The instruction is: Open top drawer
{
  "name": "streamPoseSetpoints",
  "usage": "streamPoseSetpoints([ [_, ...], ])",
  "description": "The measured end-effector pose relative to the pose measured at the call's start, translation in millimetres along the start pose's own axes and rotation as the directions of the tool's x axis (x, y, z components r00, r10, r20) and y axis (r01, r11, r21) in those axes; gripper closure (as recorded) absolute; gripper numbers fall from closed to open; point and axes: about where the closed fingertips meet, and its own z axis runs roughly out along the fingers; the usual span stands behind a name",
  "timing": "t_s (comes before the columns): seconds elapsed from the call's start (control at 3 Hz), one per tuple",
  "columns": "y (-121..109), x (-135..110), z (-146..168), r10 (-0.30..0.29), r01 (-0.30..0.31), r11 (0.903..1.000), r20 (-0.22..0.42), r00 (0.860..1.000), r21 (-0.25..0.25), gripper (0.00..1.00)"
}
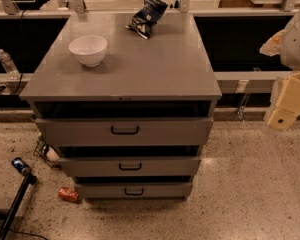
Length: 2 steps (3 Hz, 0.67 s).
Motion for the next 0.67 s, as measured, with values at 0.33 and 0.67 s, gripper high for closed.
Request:
streamPoseSetpoints([
  [0.33, 0, 0, 0, 0.000, 0.000, 1.0000, 0.000, 1.000, 0.000, 0.00],
  [0.67, -4, -8, 32, 0.002, -0.001, 0.9995, 0.040, 0.999, -0.031, 0.00],
])
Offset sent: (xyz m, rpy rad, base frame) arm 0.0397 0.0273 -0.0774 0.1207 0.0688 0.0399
